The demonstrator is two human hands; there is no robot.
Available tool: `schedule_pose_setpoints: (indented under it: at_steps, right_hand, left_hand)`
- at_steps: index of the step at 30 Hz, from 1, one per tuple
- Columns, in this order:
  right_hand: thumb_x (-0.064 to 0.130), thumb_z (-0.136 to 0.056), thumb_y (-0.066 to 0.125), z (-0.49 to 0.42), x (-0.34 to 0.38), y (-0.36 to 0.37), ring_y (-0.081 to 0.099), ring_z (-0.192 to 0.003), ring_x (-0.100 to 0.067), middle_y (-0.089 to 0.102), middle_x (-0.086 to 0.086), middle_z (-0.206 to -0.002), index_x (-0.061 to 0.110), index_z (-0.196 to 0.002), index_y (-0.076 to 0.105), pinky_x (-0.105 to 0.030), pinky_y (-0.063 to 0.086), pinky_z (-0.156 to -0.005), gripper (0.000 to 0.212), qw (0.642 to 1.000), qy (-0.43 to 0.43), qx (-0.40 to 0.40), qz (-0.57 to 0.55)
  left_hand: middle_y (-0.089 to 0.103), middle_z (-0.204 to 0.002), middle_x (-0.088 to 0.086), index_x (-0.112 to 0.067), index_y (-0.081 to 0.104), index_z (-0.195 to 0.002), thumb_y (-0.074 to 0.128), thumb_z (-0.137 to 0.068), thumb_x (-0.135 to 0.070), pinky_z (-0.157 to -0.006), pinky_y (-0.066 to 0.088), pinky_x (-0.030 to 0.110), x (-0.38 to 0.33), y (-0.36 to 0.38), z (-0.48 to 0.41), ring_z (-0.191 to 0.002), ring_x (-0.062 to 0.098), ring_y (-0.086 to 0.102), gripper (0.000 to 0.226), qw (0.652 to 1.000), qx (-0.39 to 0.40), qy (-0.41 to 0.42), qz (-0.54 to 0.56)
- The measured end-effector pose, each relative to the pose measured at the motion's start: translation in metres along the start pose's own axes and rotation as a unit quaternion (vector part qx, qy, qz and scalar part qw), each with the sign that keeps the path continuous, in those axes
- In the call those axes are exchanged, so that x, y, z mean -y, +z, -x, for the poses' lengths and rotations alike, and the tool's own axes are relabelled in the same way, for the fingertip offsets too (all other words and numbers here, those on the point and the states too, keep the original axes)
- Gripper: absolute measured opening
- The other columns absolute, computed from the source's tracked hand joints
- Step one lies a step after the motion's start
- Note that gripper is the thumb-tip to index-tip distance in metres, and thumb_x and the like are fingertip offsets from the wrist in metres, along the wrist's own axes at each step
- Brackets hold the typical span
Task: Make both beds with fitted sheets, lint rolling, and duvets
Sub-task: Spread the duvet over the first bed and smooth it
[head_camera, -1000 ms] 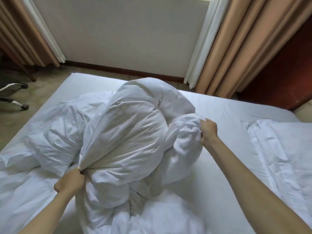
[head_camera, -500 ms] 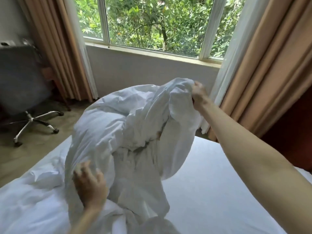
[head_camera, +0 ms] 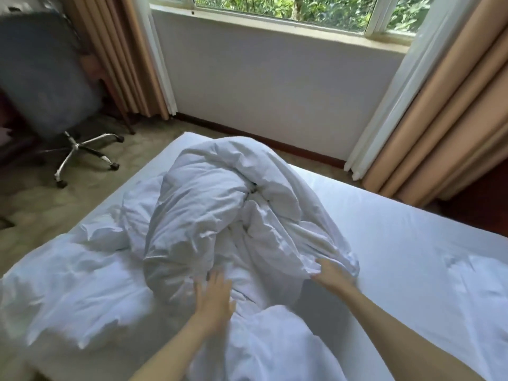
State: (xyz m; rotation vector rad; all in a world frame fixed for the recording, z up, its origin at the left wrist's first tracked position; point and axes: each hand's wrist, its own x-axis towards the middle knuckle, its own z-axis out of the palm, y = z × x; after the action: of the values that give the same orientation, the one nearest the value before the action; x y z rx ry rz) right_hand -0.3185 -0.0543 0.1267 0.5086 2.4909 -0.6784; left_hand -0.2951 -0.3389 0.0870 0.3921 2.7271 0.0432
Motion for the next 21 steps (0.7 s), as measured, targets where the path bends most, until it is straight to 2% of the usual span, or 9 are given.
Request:
schedule_pose_setpoints:
  at_steps: [2,4,6,8,10,13,15,17,21]
  right_hand:
    - [0.016,-0.089,0.058,0.006,0.013,0.021,0.051,-0.123,-0.024,0.053,-0.011,-0.136,0.008,-0.133,0.05,-0.027,0.036,-0.098,0.045,0.999,-0.049,-0.004,-0.02]
    - [0.014,-0.09,0.057,0.008,0.027,0.035,0.055,-0.116,-0.022,0.056,-0.009,-0.13,0.011,-0.132,0.052,-0.023,0.038,-0.092,0.042,0.996,-0.072,0.028,-0.042]
    - [0.016,-0.092,0.056,0.004,0.041,0.048,0.056,-0.113,-0.02,0.057,-0.009,-0.127,0.01,-0.132,0.052,-0.021,0.041,-0.081,0.041,0.99,-0.062,0.076,-0.097]
    - [0.022,-0.094,0.057,0.0,0.054,0.058,0.057,-0.102,-0.019,0.059,-0.007,-0.119,0.01,-0.133,0.05,-0.023,0.042,-0.071,0.042,0.97,-0.007,0.116,-0.212]
    - [0.028,-0.094,0.056,-0.009,0.063,0.069,0.055,-0.096,-0.018,0.058,-0.001,-0.112,0.014,-0.138,0.042,-0.028,0.041,-0.071,0.049,0.936,0.051,0.144,-0.318]
    - [0.029,-0.092,0.059,-0.029,0.075,0.079,0.053,-0.116,-0.026,0.046,-0.001,-0.139,0.027,-0.15,0.015,-0.036,0.043,-0.084,0.073,0.908,0.068,0.167,-0.379]
    - [0.028,-0.091,0.061,-0.038,0.084,0.075,0.044,-0.128,-0.028,0.037,-0.002,-0.147,0.033,-0.151,0.003,-0.042,0.041,-0.091,0.084,0.901,0.056,0.153,-0.403]
    - [0.029,-0.091,0.062,-0.045,0.086,0.075,0.039,-0.132,-0.027,0.032,-0.003,-0.15,0.031,-0.152,0.005,-0.045,0.038,-0.098,0.083,0.912,0.048,0.125,-0.388]
    - [0.03,-0.091,0.061,-0.033,0.093,0.101,0.041,-0.13,-0.024,0.04,-0.003,-0.145,0.022,-0.144,0.034,-0.042,0.035,-0.097,0.06,0.93,0.04,0.166,-0.326]
  left_hand:
    - [0.048,-0.137,0.007,-0.026,0.057,-0.12,0.079,-0.052,-0.059,-0.092,0.041,0.062,-0.015,0.014,0.002,-0.129,0.02,0.044,0.08,0.992,0.042,0.123,-0.007]
    - [0.014,-0.158,0.003,-0.028,0.02,-0.149,0.057,-0.072,-0.065,-0.112,0.008,0.059,-0.032,0.03,0.005,-0.146,0.02,0.01,0.093,0.984,0.135,0.11,0.044]
    - [0.026,-0.153,0.006,-0.024,0.006,-0.151,0.049,-0.072,-0.065,-0.112,-0.007,0.059,-0.042,0.042,0.009,-0.145,0.026,0.014,0.1,0.97,0.228,0.071,0.042]
    - [0.052,-0.133,0.011,-0.014,0.023,-0.147,0.05,-0.084,-0.048,-0.114,-0.002,0.055,-0.043,0.054,0.013,-0.13,0.031,0.04,0.077,0.971,0.229,0.068,0.012]
    - [0.062,-0.119,0.015,-0.007,0.051,-0.127,0.042,-0.094,-0.025,-0.114,0.015,0.045,-0.036,0.058,0.017,-0.117,0.033,0.051,0.039,0.973,0.218,0.068,-0.001]
    - [0.056,-0.128,0.019,0.001,0.057,-0.121,0.035,-0.095,-0.01,-0.11,0.023,0.033,-0.007,0.072,0.035,-0.126,0.034,0.045,0.036,0.968,0.244,0.047,-0.02]
    - [0.053,-0.133,0.019,0.005,0.05,-0.129,0.04,-0.094,-0.008,-0.094,0.036,0.022,0.029,0.08,0.05,-0.127,0.031,0.046,0.038,0.967,0.254,-0.009,-0.004]
    - [0.053,-0.134,0.013,-0.004,0.05,-0.132,0.047,-0.093,-0.011,-0.083,0.043,0.02,0.066,0.072,0.066,-0.125,0.028,0.05,0.04,0.954,0.28,-0.091,0.055]
    - [0.059,-0.126,0.003,-0.012,0.062,-0.119,0.046,-0.092,-0.011,-0.095,0.042,0.028,0.13,0.064,0.085,-0.117,0.022,0.055,0.032,0.92,0.363,-0.144,0.035]
